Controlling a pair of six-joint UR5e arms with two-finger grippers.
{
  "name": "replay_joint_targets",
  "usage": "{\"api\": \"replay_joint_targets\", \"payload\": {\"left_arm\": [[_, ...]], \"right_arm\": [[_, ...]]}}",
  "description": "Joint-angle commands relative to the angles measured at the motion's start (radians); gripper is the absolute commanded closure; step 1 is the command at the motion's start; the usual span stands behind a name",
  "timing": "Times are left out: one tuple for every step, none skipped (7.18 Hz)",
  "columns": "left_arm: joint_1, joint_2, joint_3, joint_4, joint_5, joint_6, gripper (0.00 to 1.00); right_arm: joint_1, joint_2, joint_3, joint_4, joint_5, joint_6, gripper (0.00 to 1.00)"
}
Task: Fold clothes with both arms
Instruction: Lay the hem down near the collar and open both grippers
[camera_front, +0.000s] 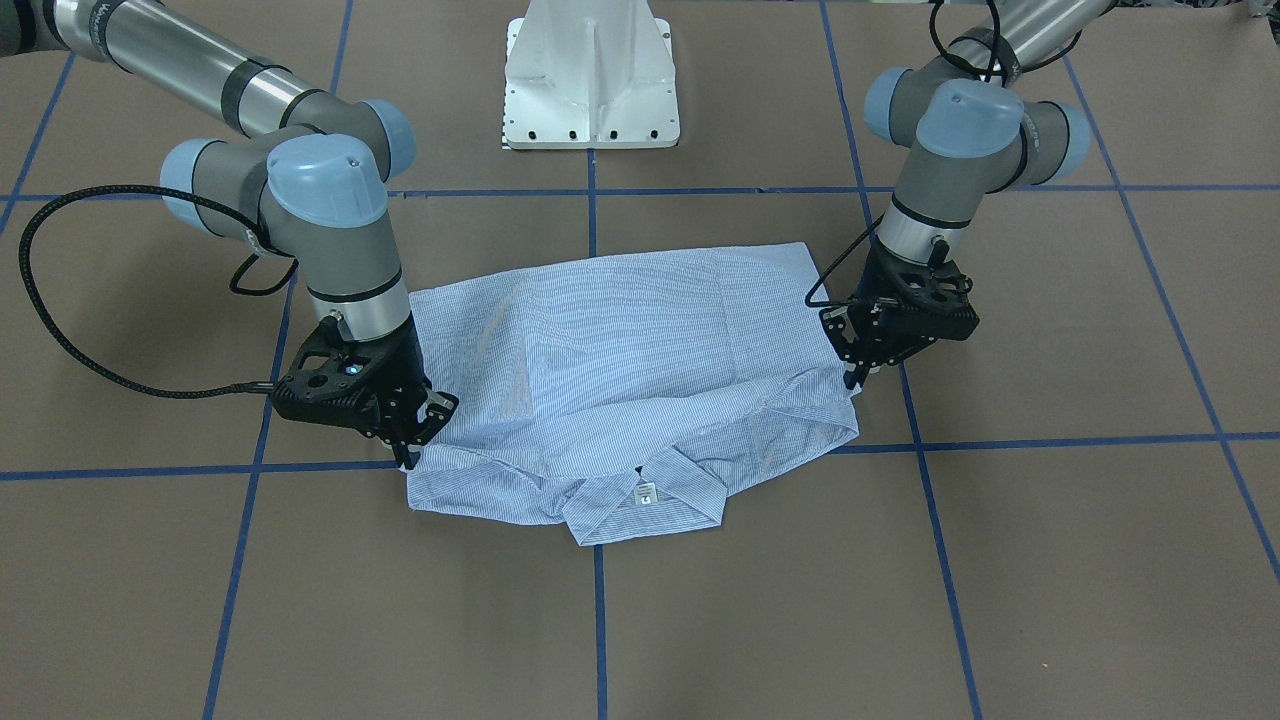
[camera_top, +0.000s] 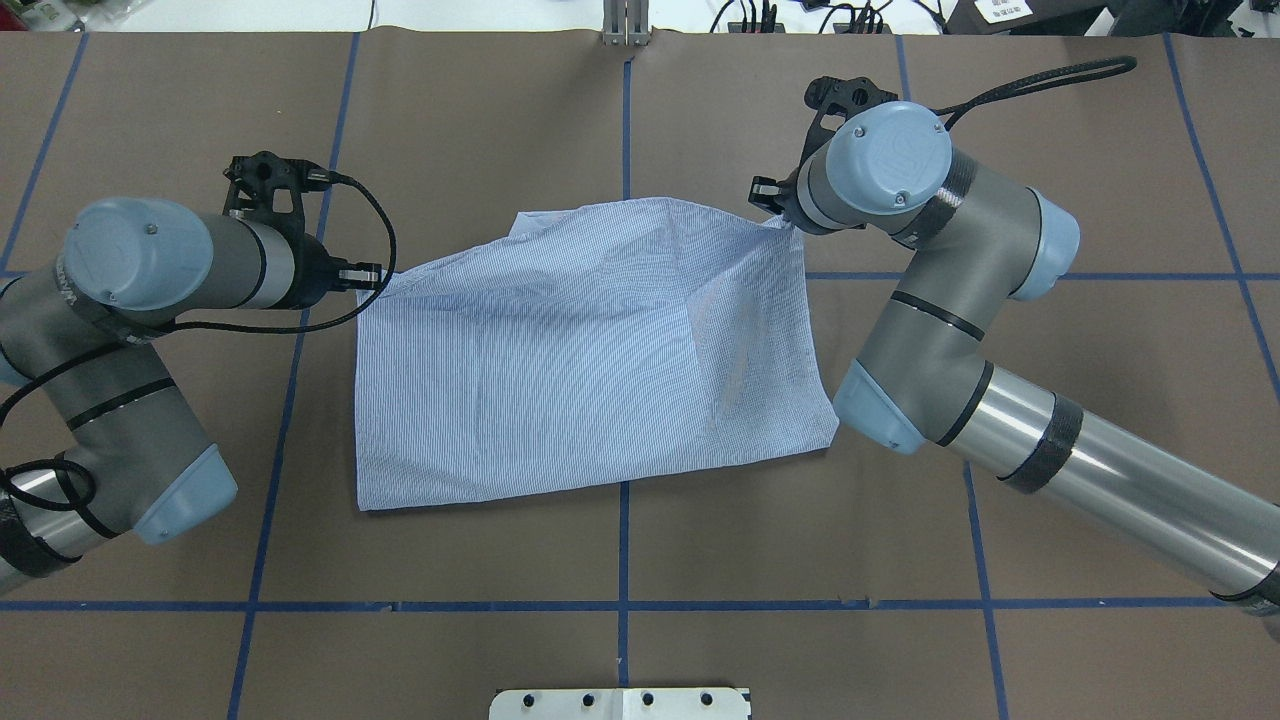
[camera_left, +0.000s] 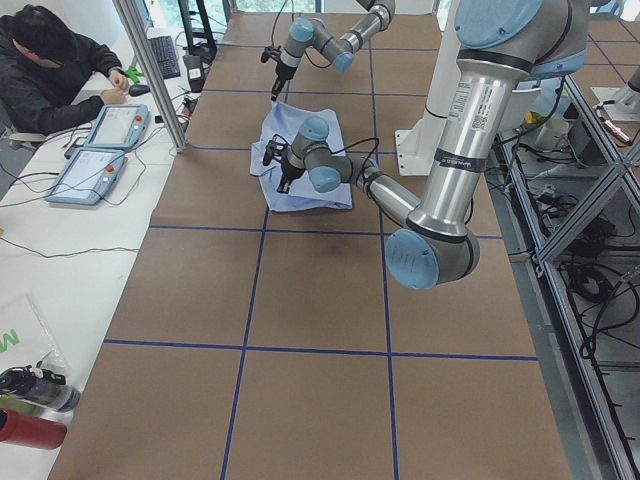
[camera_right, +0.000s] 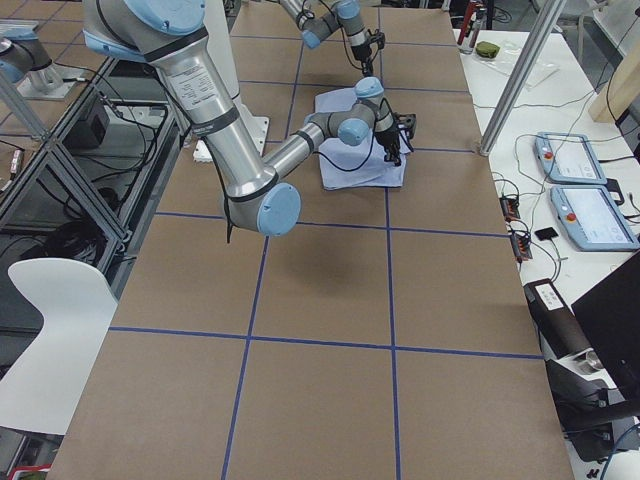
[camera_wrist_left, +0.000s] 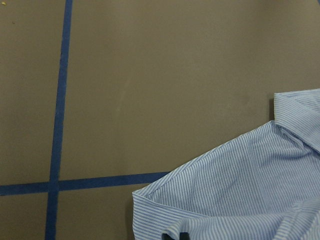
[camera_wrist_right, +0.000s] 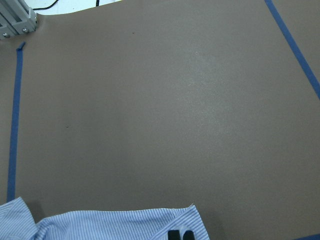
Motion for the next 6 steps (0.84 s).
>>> {"api": "replay_joint_targets", "payload": {"left_arm": [[-0.004,-0.002,0.02,-0.007,-0.002,0.028,0.01],[-0.009,-0.005,0.019,-0.008,-0.006,0.13,0.0],[-0.033,-0.005,0.01,-0.008,-0.038,0.181,0.0],[-0.05,-0.002,0.005,-0.008,-0.108,0.216,0.0],[-0.05,0.012,-0.025,-0.008,-0.112,0.204,0.0],[-0.038,0.047,-0.065,-0.009,-0.121,0.186,0.0]], "right_arm": [[-0.009,-0.007,-0.011,-0.001,0.001,-0.014,0.12],[-0.011,-0.001,-0.011,0.001,0.001,-0.066,0.0],[-0.002,-0.001,-0.005,-0.004,0.008,-0.072,0.0],[0.027,-0.003,0.001,-0.008,0.085,-0.095,0.0],[0.044,-0.029,0.028,-0.004,0.109,-0.118,0.0],[0.044,-0.052,0.059,-0.002,0.106,-0.118,0.0]]}}
